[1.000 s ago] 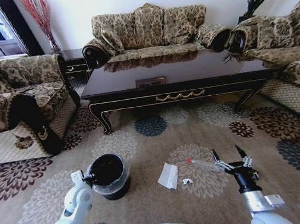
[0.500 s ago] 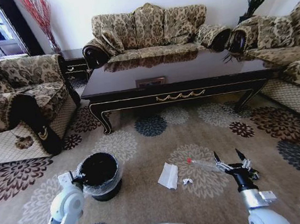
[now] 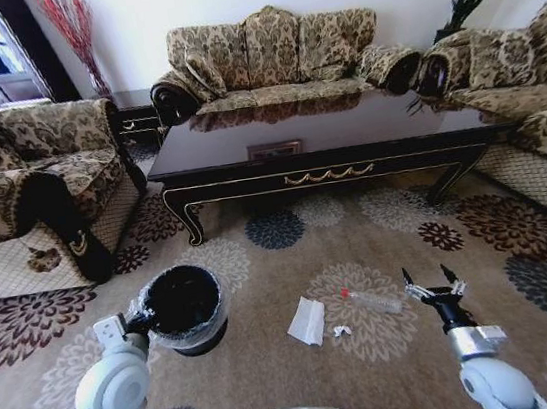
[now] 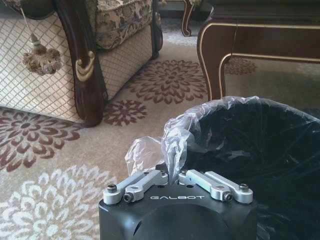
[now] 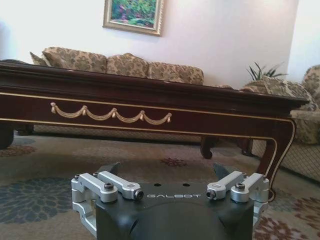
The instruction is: Move to the front of the table and pick up the trash from the floor, then place it into the trash bin.
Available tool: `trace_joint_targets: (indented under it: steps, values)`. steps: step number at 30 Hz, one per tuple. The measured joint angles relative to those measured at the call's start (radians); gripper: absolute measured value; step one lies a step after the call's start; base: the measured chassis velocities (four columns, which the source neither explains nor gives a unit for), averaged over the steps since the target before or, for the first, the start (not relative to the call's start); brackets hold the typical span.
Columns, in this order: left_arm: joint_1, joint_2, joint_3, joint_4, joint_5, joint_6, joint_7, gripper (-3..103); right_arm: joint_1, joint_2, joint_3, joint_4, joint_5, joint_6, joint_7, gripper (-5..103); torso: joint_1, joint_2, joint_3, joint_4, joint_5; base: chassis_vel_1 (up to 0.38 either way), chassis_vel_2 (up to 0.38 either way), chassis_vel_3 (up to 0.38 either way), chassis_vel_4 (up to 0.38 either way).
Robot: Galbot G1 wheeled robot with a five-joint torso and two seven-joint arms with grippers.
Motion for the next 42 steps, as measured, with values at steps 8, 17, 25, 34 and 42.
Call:
trace_joint_targets:
  steps: [8,17,25,34,42]
  values:
    - [-0.016,0.005,-0.006,-0.014,0.000,-0.006,0.005,4,0.066,-0.066,-0.051,-0.057,0.154,-0.088,0.094,100,0.000,0.000,0.000,-0.0002,-0.0002,0.000,0.000,0.000,0.000]
    - [-0.039,0.041,0.014,-0.037,-0.003,-0.010,0.016,4,0.134,-0.108,-0.093,-0.187,0.291,-0.140,0.149,100,0.000,0.000,0.000,-0.0005,-0.0003,0.000,0.000,0.000,0.000]
    - [-0.030,0.070,-0.018,-0.064,-0.004,-0.014,0.013,4,0.262,-0.116,-0.200,-0.350,0.372,-0.171,0.198,100,0.000,0.000,0.000,-0.0001,0.0000,0.000,0.000,0.000,0.000]
    - [-0.040,0.071,-0.011,-0.068,-0.003,-0.018,0.010,4,0.377,-0.104,-0.251,-0.488,0.412,-0.204,0.300,100,0.000,0.000,0.000,0.0000,-0.0002,0.000,0.000,0.000,0.000]
    - [-0.066,0.062,0.019,-0.049,-0.003,-0.018,0.011,4,0.435,-0.108,-0.242,-0.648,0.428,-0.224,0.344,100,0.000,0.000,0.000,-0.0003,-0.0002,0.000,0.000,0.000,0.000]
